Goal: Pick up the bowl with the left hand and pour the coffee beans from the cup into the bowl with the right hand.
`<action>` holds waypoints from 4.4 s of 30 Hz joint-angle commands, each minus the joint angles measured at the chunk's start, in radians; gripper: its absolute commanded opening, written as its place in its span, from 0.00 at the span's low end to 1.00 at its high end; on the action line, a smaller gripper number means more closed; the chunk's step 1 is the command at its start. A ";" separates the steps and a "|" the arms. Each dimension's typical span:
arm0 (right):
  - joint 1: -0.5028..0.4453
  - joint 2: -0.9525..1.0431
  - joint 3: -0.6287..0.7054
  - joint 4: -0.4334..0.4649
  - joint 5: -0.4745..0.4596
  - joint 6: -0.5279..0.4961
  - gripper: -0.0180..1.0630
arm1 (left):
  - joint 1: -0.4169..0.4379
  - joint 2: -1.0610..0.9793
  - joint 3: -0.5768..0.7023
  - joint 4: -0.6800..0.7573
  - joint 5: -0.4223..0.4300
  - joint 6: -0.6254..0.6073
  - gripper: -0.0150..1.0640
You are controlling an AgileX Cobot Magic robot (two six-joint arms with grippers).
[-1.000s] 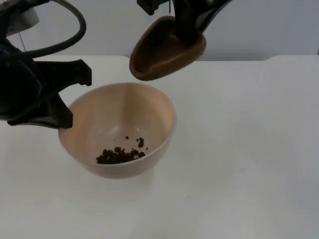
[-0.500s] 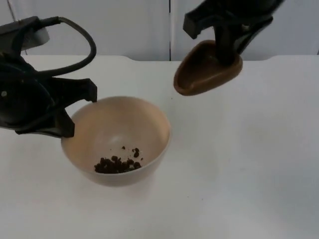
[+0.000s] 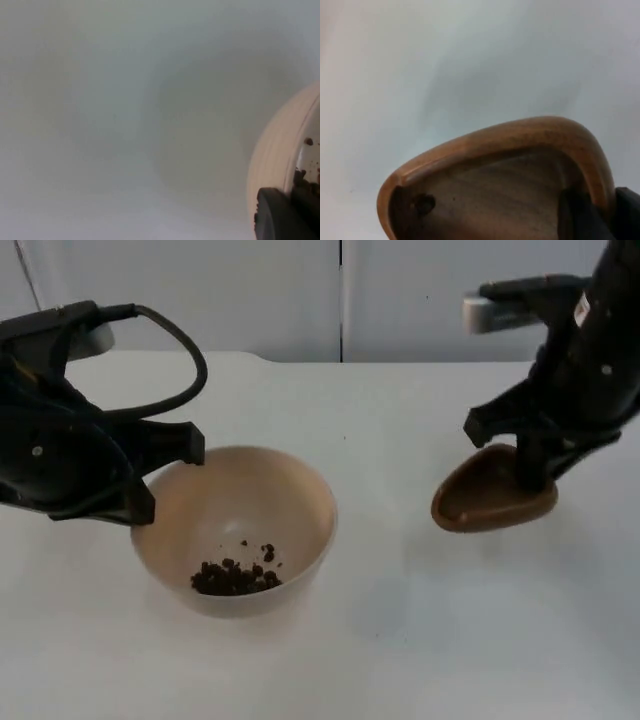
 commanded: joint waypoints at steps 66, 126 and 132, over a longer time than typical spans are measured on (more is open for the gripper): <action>-0.100 0.016 0.376 0.018 -0.428 0.126 0.02 | 0.002 0.128 0.003 -0.001 -0.094 -0.010 0.65; -0.100 -1.120 0.376 0.018 -0.050 -0.039 0.67 | 0.002 -0.904 0.003 0.097 0.271 -0.008 0.65; -0.100 -1.226 0.376 0.018 -0.026 -0.062 0.67 | 0.002 -0.983 0.003 0.112 0.279 -0.008 0.65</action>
